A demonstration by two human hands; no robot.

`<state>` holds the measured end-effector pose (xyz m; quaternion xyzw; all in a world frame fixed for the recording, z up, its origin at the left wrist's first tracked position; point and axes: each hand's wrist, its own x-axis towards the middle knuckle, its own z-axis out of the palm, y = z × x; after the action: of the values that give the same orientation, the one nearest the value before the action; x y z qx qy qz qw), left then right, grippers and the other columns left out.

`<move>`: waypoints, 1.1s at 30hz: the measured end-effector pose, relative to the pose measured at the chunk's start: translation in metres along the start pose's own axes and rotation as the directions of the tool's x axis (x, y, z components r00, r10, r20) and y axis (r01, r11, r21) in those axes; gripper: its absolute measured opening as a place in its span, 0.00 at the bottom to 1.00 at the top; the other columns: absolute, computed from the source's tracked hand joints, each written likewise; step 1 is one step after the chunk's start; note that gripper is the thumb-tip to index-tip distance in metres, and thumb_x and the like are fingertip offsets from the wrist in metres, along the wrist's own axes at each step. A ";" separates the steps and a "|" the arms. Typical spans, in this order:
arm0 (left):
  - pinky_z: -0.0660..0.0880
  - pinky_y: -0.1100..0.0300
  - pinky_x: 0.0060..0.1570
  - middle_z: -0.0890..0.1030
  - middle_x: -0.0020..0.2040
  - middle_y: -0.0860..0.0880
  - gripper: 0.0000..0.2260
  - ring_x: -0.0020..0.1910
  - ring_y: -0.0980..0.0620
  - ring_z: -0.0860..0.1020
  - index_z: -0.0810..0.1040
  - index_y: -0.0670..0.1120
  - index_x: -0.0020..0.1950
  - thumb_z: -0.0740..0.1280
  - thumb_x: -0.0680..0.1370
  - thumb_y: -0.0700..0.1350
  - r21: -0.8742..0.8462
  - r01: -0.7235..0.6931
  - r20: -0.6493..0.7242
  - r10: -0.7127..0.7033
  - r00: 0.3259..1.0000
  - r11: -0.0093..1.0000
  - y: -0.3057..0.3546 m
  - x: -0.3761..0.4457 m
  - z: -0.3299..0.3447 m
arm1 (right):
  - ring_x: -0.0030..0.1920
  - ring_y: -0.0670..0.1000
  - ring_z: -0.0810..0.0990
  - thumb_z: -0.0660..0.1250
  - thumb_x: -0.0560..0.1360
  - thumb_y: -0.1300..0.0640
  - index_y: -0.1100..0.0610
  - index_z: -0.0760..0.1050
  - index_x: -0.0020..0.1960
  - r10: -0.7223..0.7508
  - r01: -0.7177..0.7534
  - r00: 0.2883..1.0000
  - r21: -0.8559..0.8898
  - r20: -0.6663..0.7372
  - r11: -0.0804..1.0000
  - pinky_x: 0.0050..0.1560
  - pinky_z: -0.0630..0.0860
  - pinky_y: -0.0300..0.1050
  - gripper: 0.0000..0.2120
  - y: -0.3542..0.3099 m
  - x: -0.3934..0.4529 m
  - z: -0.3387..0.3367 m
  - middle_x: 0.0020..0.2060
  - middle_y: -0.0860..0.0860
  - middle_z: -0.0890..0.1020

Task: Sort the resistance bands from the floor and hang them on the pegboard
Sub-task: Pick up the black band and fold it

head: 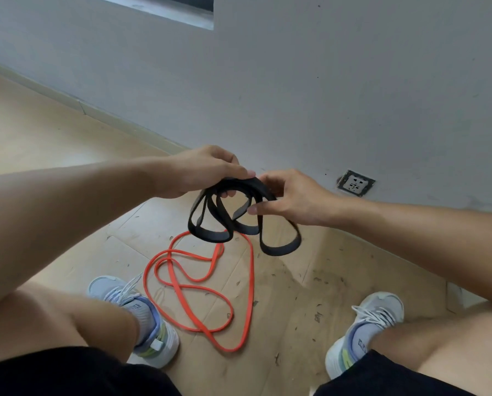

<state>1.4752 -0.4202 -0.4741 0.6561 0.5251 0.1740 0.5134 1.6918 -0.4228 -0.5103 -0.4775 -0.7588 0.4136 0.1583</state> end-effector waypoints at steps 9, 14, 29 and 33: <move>0.72 0.65 0.39 0.87 0.39 0.51 0.14 0.33 0.60 0.81 0.81 0.50 0.50 0.80 0.70 0.52 0.251 -0.040 -0.076 0.061 0.995 0.967 0.003 -0.004 -0.001 | 0.52 0.48 0.87 0.76 0.76 0.56 0.54 0.80 0.59 0.036 -0.032 0.999 0.157 -0.024 0.987 0.58 0.79 0.45 0.13 0.005 -0.003 -0.017 0.49 0.49 0.89; 0.68 0.76 0.30 0.85 0.34 0.56 0.10 0.30 0.63 0.80 0.83 0.50 0.46 0.80 0.70 0.50 0.315 -0.081 -0.104 0.119 0.987 0.946 0.004 -0.003 0.001 | 0.46 0.44 0.86 0.80 0.72 0.53 0.51 0.85 0.54 0.028 -0.022 0.999 0.125 -0.043 0.992 0.53 0.80 0.43 0.12 0.008 -0.005 -0.018 0.43 0.46 0.88; 0.74 0.60 0.38 0.85 0.37 0.53 0.11 0.37 0.54 0.82 0.83 0.52 0.46 0.80 0.69 0.53 0.432 -0.052 -0.133 0.121 0.984 0.901 0.001 0.001 0.004 | 0.43 0.40 0.85 0.78 0.74 0.53 0.45 0.85 0.54 -0.047 0.052 0.980 0.019 -0.193 0.998 0.46 0.80 0.36 0.09 -0.002 -0.005 -0.017 0.42 0.42 0.87; 0.77 0.55 0.41 0.85 0.36 0.52 0.12 0.36 0.52 0.82 0.83 0.52 0.43 0.82 0.66 0.54 0.412 -0.041 -0.147 0.111 0.983 0.910 0.003 0.002 0.006 | 0.44 0.43 0.87 0.79 0.73 0.55 0.50 0.85 0.56 -0.024 0.032 0.990 0.059 -0.140 0.998 0.51 0.83 0.42 0.12 -0.004 -0.006 -0.016 0.43 0.45 0.88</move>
<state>1.4819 -0.4214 -0.4743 0.7517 0.5649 0.1349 0.3126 1.7027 -0.4208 -0.4965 -0.4896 -0.7397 0.3998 0.2310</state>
